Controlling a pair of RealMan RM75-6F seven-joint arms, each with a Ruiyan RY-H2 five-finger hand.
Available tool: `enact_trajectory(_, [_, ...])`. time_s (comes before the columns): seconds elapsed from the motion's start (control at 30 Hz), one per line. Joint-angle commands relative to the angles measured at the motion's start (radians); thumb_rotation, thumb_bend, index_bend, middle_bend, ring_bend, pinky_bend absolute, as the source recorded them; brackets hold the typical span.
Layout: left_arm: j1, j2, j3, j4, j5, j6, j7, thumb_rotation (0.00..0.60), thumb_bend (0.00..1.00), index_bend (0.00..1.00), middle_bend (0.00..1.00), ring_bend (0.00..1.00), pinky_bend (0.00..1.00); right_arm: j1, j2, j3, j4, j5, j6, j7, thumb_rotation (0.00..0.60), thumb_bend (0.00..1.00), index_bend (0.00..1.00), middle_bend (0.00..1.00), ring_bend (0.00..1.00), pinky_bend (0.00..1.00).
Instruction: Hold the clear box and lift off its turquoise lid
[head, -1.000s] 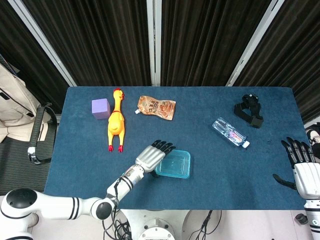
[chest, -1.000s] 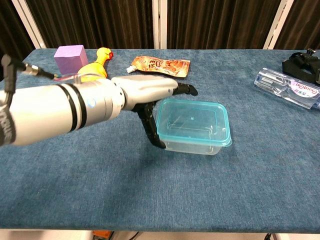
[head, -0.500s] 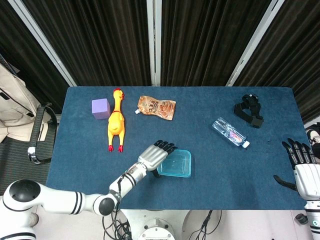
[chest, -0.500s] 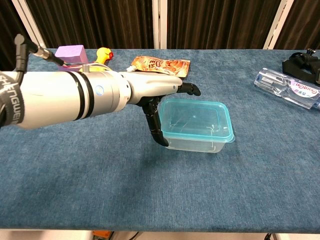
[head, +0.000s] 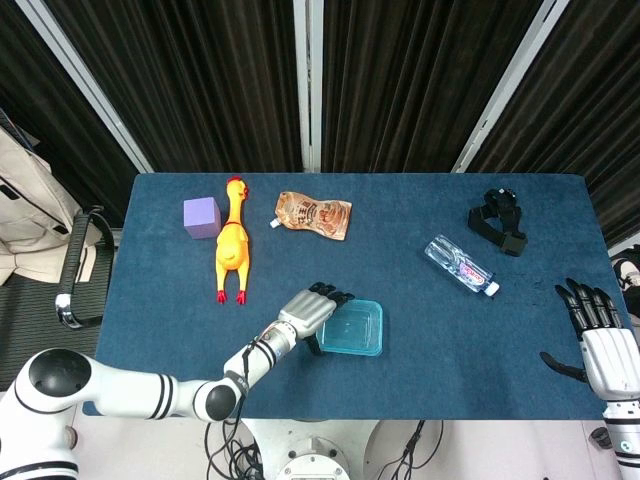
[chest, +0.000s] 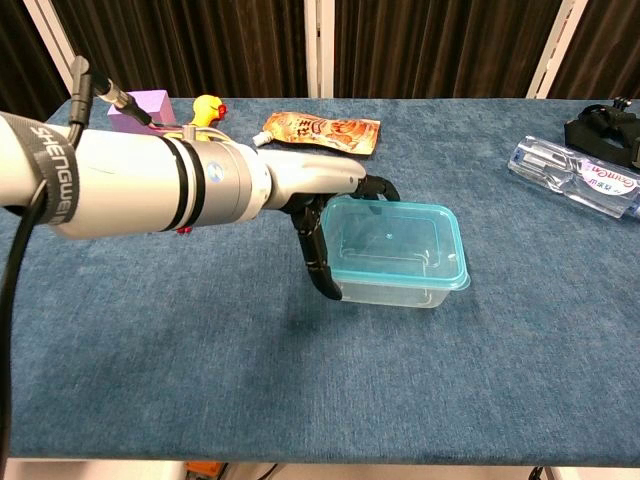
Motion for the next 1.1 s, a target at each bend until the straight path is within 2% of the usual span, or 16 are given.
enact_trajectory(0.03, [0.013, -0.018, 0.003, 0.012, 0.051, 0.042, -0.035, 0.6, 0.0, 0.3, 0.37, 0.27, 0.18, 0.029, -0.016, -0.021, -0.001, -0.055, -0.021, 0.061, 0.6, 0.03, 0.0, 0.04, 0.0, 0.0])
enact_trajectory(0.13, [0.03, -0.035, 0.012, 0.019, 0.104, 0.085, -0.06, 0.6, 0.0, 0.36, 0.43, 0.31, 0.23, 0.071, -0.052, -0.033, -0.001, -0.117, -0.042, 0.079, 0.6, 0.03, 0.0, 0.05, 0.0, 0.0])
enact_trajectory(0.3, [0.036, -0.042, 0.032, 0.019, 0.132, 0.108, -0.057, 0.6, 0.0, 0.37, 0.44, 0.31, 0.24, 0.141, -0.149, -0.029, 0.011, -0.191, -0.068, 0.073, 0.6, 0.03, 0.0, 0.06, 0.0, 0.0])
enact_trajectory(0.47, [0.031, -0.036, 0.038, 0.009, 0.126, 0.106, -0.053, 0.6, 0.0, 0.37, 0.44, 0.31, 0.24, 0.207, -0.288, -0.015, 0.068, -0.238, -0.098, -0.013, 0.6, 0.03, 0.0, 0.03, 0.0, 0.0])
enact_trajectory(0.63, [0.027, -0.029, 0.041, 0.006, 0.119, 0.098, -0.055, 0.6, 0.0, 0.37, 0.44, 0.31, 0.24, 0.249, -0.408, -0.015, 0.144, -0.24, -0.132, -0.036, 0.6, 0.02, 0.0, 0.0, 0.0, 0.0])
enact_trajectory(0.8, [0.017, -0.021, 0.044, 0.009, 0.106, 0.078, -0.06, 0.6, 0.0, 0.37, 0.44, 0.31, 0.24, 0.276, -0.505, -0.023, 0.234, -0.239, -0.126, 0.012, 0.6, 0.01, 0.0, 0.0, 0.0, 0.0])
enact_trajectory(1.1, [0.003, -0.019, 0.045, 0.016, 0.101, 0.06, -0.072, 0.6, 0.0, 0.37, 0.44, 0.31, 0.24, 0.311, -0.613, -0.026, 0.357, -0.251, -0.08, 0.04, 0.6, 0.01, 0.0, 0.0, 0.0, 0.0])
